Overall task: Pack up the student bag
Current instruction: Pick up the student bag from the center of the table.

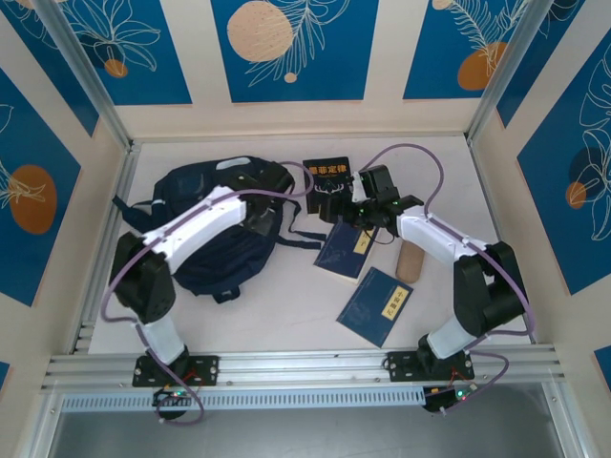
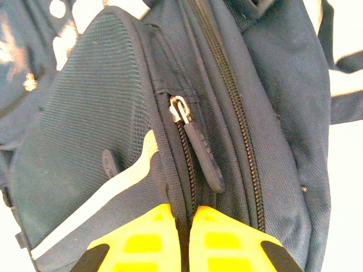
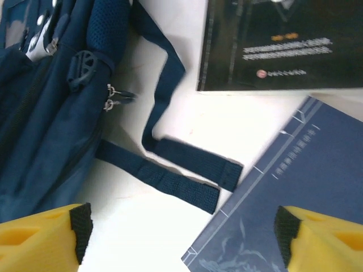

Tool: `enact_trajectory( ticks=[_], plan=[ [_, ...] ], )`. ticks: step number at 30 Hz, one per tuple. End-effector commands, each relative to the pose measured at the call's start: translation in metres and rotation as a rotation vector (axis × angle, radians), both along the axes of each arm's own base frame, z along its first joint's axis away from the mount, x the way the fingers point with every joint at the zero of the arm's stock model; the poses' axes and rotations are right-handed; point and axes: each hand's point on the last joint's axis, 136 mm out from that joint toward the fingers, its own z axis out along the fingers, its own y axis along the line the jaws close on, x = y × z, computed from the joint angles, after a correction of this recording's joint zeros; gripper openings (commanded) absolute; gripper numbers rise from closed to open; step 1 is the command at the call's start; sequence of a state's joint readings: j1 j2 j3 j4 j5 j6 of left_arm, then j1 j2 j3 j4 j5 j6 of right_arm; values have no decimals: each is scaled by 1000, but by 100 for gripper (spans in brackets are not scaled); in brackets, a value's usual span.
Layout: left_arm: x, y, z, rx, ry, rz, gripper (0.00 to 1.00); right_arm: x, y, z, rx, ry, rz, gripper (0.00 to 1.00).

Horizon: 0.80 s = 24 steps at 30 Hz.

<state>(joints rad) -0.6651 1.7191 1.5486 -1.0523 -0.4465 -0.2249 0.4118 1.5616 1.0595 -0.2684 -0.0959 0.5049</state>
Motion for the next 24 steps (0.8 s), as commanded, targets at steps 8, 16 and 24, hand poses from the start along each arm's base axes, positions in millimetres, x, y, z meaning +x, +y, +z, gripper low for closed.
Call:
enact_trajectory(
  ticks=[8, 16, 24],
  plan=[
    [10, 31, 97, -56, -250, 30, 0, -7, 96, 40, 237, -174, 414, 56],
    [11, 37, 130, -115, -328, 37, 0, 12, 123, 35, 256, -321, 549, 54],
    [10, 38, 141, -145, -351, 34, 0, 39, 133, 23, 273, -345, 620, 51]
  ],
)
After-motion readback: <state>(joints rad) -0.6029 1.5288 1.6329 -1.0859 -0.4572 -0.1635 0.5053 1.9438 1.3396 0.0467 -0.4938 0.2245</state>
